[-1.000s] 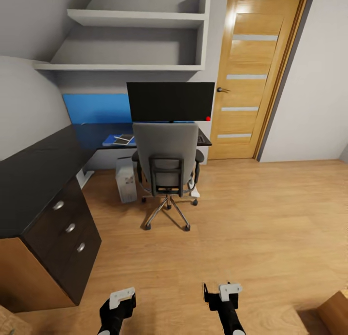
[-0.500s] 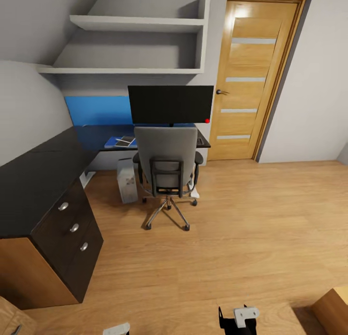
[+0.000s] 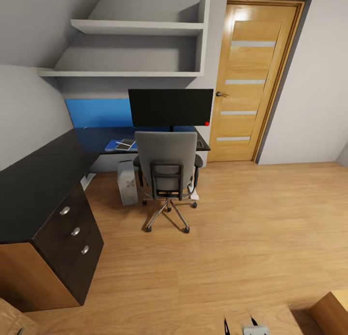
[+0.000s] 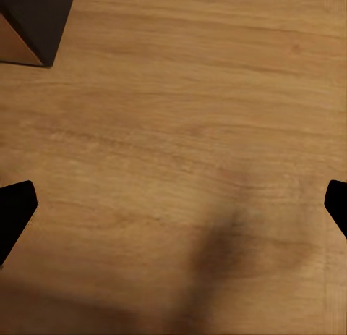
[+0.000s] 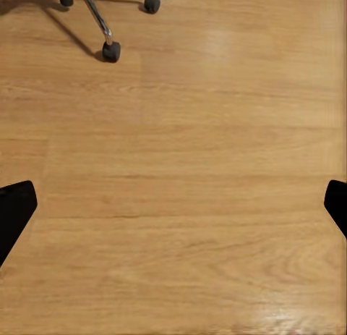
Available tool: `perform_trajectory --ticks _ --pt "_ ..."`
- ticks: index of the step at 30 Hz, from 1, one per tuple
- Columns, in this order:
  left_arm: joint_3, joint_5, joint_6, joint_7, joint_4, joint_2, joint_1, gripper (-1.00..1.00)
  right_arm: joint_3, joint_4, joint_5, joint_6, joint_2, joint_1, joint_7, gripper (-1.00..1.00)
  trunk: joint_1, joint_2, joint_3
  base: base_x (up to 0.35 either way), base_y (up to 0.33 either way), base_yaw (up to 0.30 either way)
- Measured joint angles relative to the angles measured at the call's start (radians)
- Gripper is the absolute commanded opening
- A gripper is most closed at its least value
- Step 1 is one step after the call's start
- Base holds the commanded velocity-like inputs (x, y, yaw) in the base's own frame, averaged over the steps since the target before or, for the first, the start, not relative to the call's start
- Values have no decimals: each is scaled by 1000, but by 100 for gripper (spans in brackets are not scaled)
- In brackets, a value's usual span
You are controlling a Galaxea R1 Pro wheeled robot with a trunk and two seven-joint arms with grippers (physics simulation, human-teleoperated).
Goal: In the bedroom, organize the workspace by keeping the computer under the desk, ensuring the monitor is on the desk, placing the keyboard on the desk next to the monitor, placing the mouse on the desk next to the keyboard, moving the folder from the swivel chair onto the desk next to the mouse, stacking the notebook on top of the folder with the pen on top of the notebook, and positioning the swivel chair next to the desk.
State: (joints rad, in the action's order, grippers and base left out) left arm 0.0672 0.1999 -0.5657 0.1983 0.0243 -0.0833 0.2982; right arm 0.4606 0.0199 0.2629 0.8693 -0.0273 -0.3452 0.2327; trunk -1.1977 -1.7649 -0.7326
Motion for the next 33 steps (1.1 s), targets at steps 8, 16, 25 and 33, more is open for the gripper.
perform_trajectory --ticks 8,16,25,33 --pt "0 -2 -131 -9 -3 8 -59 100 1 2 2 62 1 71 1 100 31 56 25 0 0 0" --pt "0 -1 -234 -52 -4 25 -89 100 2 2 2 71 -2 101 1 100 61 112 50 0 0 0" --pt "0 4 -275 -103 -4 37 -139 100 0 2 2 69 -1 122 1 100 96 175 78 0 0 0" --pt "0 4 -265 -108 -4 40 -158 100 3 1 2 16 -2 123 -1 100 104 189 85 0 0 0"
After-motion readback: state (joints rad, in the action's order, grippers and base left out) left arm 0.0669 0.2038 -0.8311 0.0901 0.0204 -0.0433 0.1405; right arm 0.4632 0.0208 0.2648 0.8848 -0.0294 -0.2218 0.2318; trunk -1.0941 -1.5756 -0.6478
